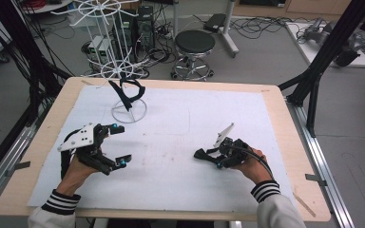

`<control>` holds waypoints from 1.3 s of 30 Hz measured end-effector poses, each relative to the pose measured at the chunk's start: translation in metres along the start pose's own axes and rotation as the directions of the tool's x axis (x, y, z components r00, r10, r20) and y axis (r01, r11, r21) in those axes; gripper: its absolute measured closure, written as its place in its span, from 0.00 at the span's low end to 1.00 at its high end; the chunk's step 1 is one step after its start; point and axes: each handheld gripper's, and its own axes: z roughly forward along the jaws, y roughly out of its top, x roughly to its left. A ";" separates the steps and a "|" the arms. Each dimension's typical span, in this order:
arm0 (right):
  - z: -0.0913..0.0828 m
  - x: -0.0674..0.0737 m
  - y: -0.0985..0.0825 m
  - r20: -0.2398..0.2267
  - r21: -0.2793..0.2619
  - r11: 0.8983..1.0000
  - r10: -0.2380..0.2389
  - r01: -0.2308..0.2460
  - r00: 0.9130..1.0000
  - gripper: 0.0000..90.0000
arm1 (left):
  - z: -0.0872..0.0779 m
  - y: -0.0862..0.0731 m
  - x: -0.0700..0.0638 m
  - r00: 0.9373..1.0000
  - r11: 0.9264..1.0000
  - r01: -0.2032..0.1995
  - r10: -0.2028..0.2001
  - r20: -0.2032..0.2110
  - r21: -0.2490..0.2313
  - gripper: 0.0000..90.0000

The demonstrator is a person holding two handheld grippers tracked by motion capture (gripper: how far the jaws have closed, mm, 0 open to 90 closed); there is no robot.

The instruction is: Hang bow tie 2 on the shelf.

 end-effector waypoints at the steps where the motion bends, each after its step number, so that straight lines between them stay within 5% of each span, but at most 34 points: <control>1: 0.000 0.000 0.000 0.002 -0.006 1.000 0.004 -0.004 1.000 0.88 | 0.000 0.000 0.000 1.000 1.000 0.000 0.000 0.000 -0.001 0.02; 11: -0.010 0.000 0.005 -0.016 -0.135 0.991 0.013 -0.015 1.000 0.88 | 0.001 0.000 0.001 1.000 1.000 0.002 -0.002 -0.003 0.008 0.02; 17: -0.017 0.004 0.011 -0.039 -0.254 0.967 0.000 -0.009 0.999 0.88 | 0.001 0.001 0.001 1.000 1.000 -0.003 0.003 -0.004 0.013 0.02; 27: -0.027 0.013 0.025 -0.046 -0.346 0.938 -0.038 0.020 0.998 0.88 | -0.001 0.004 0.000 1.000 1.000 -0.009 0.009 0.003 0.007 0.02; 39: -0.043 0.026 0.038 -0.064 -0.482 0.873 -0.127 0.081 0.990 0.88 | 0.007 0.011 -0.004 0.999 0.999 -0.030 0.029 0.043 0.019 0.02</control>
